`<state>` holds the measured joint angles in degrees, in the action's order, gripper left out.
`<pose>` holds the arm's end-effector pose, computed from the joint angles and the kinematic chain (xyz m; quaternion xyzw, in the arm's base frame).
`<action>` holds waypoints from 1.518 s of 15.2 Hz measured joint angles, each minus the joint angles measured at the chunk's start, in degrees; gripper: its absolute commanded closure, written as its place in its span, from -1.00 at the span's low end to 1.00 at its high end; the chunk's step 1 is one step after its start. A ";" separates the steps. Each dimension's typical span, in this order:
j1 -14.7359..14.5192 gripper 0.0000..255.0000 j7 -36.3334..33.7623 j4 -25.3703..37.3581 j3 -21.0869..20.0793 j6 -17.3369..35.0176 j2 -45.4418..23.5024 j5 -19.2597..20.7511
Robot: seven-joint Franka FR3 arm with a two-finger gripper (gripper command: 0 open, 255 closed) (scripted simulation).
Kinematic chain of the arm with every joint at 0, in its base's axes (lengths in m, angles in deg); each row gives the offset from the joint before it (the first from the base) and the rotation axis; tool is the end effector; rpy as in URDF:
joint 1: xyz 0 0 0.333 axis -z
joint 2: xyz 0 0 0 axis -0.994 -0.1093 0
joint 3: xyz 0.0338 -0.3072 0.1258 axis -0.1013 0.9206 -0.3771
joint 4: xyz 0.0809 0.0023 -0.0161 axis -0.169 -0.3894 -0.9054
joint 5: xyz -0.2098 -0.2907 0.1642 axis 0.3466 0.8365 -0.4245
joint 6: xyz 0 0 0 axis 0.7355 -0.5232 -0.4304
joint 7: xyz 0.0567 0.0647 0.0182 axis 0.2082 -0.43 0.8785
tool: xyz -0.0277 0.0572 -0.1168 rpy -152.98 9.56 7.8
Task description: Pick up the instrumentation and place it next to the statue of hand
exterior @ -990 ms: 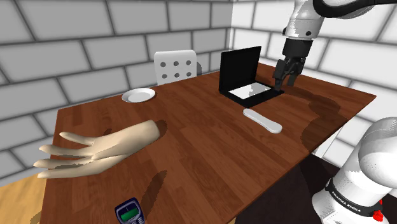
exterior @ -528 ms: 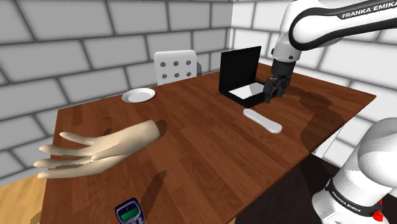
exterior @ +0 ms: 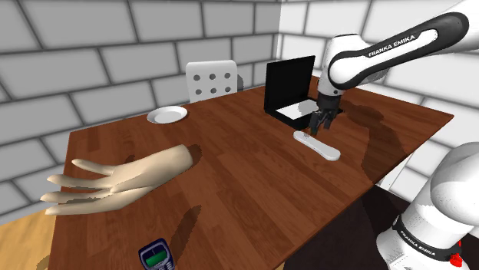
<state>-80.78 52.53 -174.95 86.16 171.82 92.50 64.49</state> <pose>0.3812 -0.0769 0.3890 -0.9996 0.0231 0.0055 0.0132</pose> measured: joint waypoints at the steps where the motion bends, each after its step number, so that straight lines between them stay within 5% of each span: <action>1: 0.06 -1.00 0.62 0.30 0.46 2.27 -2.50 0.10; 10: 0.01 -1.00 1.75 -2.16 1.36 11.32 -8.98 -0.09; 16: 0.02 -1.00 1.88 -2.41 1.45 12.03 -9.42 -0.12; 17: 0.02 1.00 1.88 -2.41 1.45 12.03 -9.42 -0.12; 23: 0.03 1.00 1.88 -2.41 1.46 12.03 -9.41 -0.12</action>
<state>-80.75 54.41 -177.36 87.61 183.84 83.09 64.37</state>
